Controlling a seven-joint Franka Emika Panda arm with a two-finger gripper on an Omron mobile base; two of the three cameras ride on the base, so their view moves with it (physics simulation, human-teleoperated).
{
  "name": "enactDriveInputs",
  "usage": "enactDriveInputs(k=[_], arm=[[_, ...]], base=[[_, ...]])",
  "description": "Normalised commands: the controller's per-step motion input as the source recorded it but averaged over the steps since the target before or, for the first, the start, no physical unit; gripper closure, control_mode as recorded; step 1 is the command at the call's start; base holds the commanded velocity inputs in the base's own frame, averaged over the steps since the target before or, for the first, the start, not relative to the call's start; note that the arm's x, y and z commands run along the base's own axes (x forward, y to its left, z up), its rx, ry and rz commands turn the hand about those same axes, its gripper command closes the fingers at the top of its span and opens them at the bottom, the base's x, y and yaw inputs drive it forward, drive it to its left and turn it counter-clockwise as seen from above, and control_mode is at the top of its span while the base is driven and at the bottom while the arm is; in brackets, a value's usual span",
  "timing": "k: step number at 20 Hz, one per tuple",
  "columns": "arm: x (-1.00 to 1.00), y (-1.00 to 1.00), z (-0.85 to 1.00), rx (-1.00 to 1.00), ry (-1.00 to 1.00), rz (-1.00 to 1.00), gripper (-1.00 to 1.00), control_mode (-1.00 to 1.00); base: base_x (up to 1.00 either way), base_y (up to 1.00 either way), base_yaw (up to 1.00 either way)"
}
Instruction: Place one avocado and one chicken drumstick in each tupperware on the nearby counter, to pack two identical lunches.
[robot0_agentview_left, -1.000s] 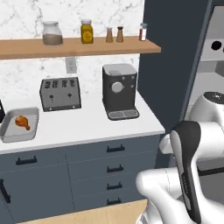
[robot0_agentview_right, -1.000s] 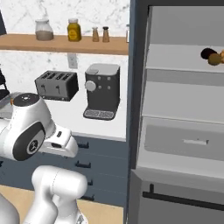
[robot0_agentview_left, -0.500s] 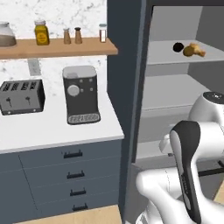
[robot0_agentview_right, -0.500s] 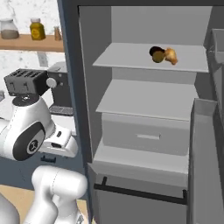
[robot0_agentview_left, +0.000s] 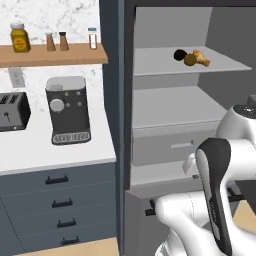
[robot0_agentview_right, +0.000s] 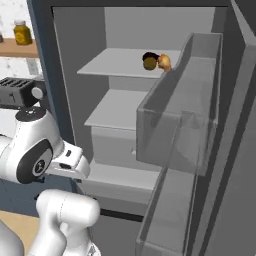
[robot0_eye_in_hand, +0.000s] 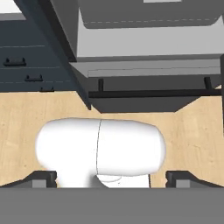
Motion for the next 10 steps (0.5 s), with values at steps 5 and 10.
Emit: enactDriveInputs(k=[5,10], arm=[[0.0,0.0,0.0,0.0,0.0,0.0,-1.0,1.0],[0.0,0.0,0.0,0.0,0.0,0.0,-1.0,1.0]], base=[[0.19,-0.36,0.0],[0.25,-0.19,-0.1]])
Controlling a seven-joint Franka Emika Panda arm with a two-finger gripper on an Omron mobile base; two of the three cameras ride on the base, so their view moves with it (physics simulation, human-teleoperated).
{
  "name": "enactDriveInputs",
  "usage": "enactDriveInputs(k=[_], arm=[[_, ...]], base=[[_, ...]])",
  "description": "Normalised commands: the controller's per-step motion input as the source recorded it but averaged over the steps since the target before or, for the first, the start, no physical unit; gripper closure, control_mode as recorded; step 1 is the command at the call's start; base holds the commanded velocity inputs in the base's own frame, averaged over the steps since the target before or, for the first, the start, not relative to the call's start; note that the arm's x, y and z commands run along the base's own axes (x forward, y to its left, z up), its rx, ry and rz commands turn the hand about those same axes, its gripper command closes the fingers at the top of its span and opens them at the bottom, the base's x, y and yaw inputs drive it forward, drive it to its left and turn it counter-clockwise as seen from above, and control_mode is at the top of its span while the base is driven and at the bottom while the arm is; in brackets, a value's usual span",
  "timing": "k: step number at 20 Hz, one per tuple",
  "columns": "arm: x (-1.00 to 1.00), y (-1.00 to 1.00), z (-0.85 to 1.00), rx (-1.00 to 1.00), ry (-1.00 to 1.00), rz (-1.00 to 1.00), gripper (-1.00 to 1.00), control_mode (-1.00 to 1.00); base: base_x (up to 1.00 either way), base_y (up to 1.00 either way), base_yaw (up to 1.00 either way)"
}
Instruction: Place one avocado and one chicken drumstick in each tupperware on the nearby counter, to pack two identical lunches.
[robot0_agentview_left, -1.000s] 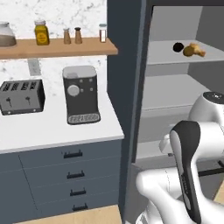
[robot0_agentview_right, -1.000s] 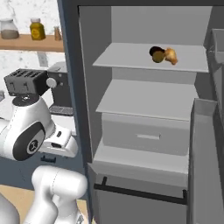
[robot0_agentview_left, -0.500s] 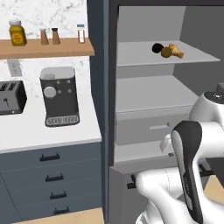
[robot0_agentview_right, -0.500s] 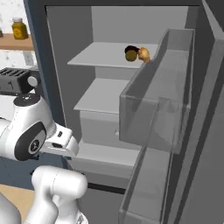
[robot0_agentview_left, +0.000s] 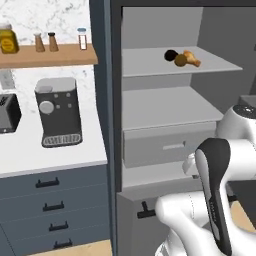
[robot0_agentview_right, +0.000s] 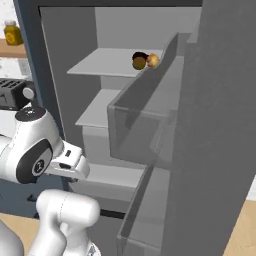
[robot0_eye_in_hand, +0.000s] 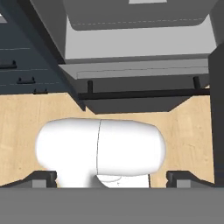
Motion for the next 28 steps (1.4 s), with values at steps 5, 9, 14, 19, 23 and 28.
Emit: enactDriveInputs(k=[5,9,14,19,23,28], arm=[[0.0,0.0,0.0,0.0,0.0,0.0,-1.0,1.0],[0.0,0.0,0.0,0.0,0.0,0.0,-1.0,1.0],[0.09,0.0,0.0,0.0,0.0,0.0,-1.0,-1.0],[0.04,0.0,0.28,0.0,-0.09,0.0,-1.0,-1.0],[0.02,-0.01,0.84,0.0,-0.29,0.0,-1.0,-1.0],[0.28,-0.01,0.95,0.0,-0.27,0.0,-1.0,-1.0]], base=[[0.37,-0.08,-0.17],[0.26,-0.19,-0.2],[0.14,-0.05,-0.1],[0.0,0.0,0.0],[0.0,0.0,0.0],[0.0,0.0,0.0]])
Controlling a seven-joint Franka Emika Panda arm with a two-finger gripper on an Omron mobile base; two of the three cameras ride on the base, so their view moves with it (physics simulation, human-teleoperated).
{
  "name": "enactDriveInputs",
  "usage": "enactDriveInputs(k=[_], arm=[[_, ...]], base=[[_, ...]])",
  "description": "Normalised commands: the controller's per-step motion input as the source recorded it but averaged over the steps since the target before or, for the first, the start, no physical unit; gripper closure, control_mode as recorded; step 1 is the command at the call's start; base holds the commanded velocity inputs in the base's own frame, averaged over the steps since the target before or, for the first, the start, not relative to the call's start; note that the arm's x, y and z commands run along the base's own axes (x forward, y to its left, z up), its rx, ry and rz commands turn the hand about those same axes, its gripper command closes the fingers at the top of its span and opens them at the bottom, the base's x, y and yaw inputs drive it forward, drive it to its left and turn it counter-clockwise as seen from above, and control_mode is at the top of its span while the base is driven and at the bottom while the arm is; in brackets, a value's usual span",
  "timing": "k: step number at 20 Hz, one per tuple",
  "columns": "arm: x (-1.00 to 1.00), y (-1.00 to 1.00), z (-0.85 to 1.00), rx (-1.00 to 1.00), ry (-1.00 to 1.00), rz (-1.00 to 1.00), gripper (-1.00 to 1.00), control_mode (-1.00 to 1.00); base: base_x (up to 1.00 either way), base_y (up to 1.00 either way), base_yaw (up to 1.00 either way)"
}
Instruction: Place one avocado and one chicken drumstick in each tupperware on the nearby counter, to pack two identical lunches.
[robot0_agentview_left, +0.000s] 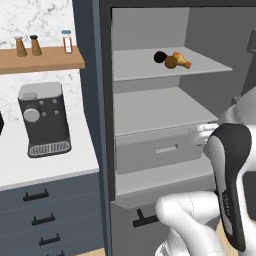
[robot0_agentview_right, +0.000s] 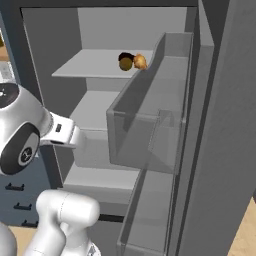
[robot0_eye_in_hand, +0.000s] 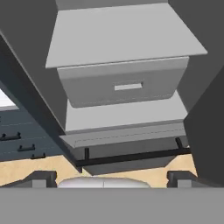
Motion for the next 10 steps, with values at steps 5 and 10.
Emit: enactDriveInputs(k=[5,10], arm=[[0.44,-0.06,0.77,0.0,-0.22,0.0,-1.0,-1.0],[0.52,-0.09,0.5,0.0,-0.18,0.0,-1.0,-1.0]], base=[[0.0,0.0,0.0],[0.0,0.0,0.0]])
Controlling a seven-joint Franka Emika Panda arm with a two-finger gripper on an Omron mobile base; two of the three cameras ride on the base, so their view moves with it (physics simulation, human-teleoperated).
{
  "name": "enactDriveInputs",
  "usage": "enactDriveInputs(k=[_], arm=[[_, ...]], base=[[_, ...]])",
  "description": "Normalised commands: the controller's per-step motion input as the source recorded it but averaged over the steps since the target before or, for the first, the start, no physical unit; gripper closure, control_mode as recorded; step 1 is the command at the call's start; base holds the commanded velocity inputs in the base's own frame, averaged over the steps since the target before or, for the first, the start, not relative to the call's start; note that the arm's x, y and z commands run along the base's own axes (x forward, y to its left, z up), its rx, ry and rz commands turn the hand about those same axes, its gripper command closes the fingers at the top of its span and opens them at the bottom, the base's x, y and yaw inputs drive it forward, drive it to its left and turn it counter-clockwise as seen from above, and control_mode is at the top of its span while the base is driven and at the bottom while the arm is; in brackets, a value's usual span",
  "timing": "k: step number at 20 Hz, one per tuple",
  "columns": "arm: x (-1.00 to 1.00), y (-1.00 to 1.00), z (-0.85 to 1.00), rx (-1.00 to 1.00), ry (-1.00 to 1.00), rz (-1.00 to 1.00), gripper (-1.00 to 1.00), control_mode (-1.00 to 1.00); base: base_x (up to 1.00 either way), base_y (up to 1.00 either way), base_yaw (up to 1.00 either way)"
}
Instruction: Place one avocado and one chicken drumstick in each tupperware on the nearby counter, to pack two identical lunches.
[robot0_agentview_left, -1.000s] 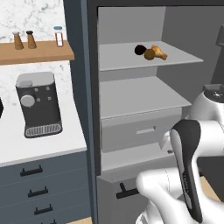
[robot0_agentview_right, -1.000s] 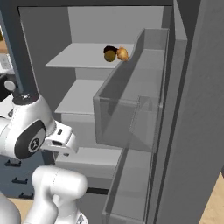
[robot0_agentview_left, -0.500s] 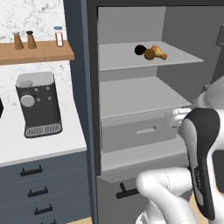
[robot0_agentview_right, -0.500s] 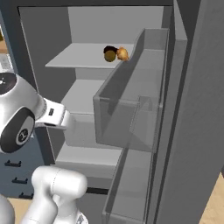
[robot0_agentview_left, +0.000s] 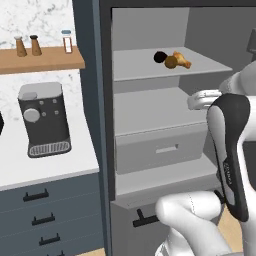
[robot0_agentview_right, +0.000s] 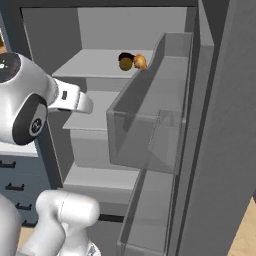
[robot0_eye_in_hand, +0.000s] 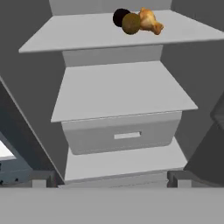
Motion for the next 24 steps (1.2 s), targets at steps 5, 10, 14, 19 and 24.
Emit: enactDriveInputs(k=[5,10,14,19,24], arm=[[0.53,-0.01,0.27,0.0,-0.24,0.0,-1.0,-1.0],[0.46,-0.05,0.13,0.0,-0.27,-0.04,-1.0,-1.0],[0.34,-0.07,0.16,0.0,-0.11,-0.13,-1.0,-1.0],[0.25,-0.16,0.34,0.0,0.04,-0.21,-1.0,-1.0],[0.3,-0.17,0.08,0.06,0.02,-0.07,-1.0,-1.0]], base=[[0.0,0.0,0.0],[0.0,0.0,0.0],[0.0,0.0,0.0],[0.0,0.0,0.0],[0.0,0.0,0.0]])
